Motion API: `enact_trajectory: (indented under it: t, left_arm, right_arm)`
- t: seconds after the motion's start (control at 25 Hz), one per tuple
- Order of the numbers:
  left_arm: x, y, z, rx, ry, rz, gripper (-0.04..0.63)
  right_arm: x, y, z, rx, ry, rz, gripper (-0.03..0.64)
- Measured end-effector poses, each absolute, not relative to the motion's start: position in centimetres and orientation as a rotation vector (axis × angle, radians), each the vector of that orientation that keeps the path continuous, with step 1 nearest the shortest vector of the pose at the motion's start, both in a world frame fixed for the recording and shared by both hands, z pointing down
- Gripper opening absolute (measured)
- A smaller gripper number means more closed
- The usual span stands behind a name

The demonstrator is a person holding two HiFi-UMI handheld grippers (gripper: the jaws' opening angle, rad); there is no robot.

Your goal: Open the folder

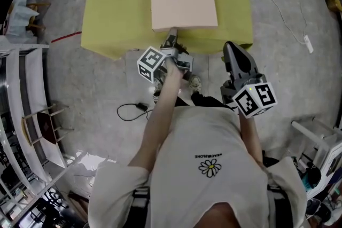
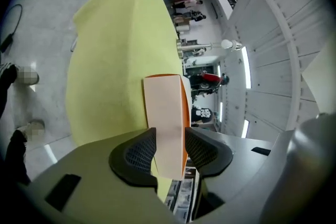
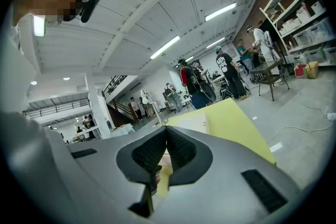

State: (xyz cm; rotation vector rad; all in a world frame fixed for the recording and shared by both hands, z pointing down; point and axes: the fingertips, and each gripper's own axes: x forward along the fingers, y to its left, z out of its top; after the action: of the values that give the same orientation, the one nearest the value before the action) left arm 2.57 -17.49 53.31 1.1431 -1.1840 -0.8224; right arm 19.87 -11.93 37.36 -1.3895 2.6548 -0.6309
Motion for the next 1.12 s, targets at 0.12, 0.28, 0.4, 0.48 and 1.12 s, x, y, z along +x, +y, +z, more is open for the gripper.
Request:
enact_trajectory:
  t: [0.12,0.28,0.4,0.48,1.12]
  left_arm:
    - [2.8,-17.7,52.7,1.167,-1.168,-0.837,0.178]
    - [2.9,-18.4,53.4,1.147,-1.149,-0.854,0.199]
    - [2.9,-18.2,53.5,1.142,-1.151,-0.860,0.201]
    - [3.1,-17.9,53.6,1.129,-1.144,-0.866,0.201]
    - [3.5,-18.2,54.6,1.082,-1.090,-0.905,0.198]
  right_arm:
    - [20.2,-11.9,37.5,-1.386,2.656,-0.640,0.012]
    - [20.1,-12.0,38.4,-1.368,2.666,-0.659,0.014]
    - [19.9,-11.9,38.5,-1.356,2.678,-0.660,0.012]
    - [19.7,-11.8,38.4,-1.351,2.683,-0.658,0.014]
    - [20.3,-11.6,39.5,-1.370,2.685,-0.702,0.012]
